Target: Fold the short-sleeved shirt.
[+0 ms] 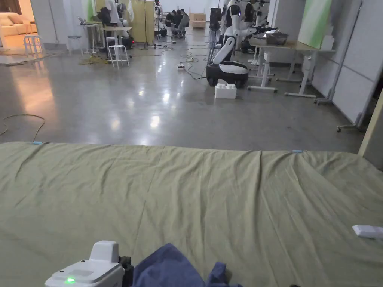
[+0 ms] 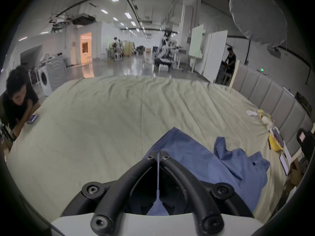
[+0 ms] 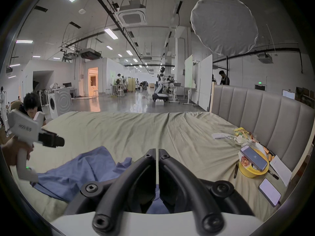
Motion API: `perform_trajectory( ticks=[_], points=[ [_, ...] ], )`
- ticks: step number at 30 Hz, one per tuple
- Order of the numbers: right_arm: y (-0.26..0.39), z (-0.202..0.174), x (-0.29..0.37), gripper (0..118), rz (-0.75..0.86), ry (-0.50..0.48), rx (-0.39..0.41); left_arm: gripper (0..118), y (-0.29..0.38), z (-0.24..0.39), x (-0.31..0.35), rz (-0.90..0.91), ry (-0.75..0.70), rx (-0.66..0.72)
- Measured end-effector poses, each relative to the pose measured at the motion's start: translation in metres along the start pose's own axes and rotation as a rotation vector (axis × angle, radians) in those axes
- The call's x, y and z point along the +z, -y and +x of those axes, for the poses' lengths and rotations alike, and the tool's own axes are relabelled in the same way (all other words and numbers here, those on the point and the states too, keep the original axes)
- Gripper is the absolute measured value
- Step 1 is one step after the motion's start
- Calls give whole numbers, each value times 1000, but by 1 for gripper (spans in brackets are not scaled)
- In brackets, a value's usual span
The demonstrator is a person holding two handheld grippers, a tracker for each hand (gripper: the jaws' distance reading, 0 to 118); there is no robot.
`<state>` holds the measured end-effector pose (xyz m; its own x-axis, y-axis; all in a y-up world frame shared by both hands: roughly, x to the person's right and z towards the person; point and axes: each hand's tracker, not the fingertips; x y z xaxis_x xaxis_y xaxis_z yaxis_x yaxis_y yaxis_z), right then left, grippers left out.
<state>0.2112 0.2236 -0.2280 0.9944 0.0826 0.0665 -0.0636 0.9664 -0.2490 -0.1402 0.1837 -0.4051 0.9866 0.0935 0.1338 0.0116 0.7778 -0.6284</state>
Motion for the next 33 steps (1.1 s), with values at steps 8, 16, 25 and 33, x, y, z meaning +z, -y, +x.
perform_trajectory(
  ticks=[8, 16, 25, 33],
  points=[
    [16, 25, -25, 3, -84, 30, 3, 68, -43, 18, -118, -224, 50, -46],
    [33, 50, -35, 3, -144, 68, 26, 75, -40, 47, -179, -285, 34, -178],
    [50, 70, -36, 3, -241, 99, -47, 9, -31, 77, -182, -326, 47, -300],
    [68, 109, -29, 28, -417, 145, -110, 3, -27, 77, -138, -186, 65, -274]
  ],
)
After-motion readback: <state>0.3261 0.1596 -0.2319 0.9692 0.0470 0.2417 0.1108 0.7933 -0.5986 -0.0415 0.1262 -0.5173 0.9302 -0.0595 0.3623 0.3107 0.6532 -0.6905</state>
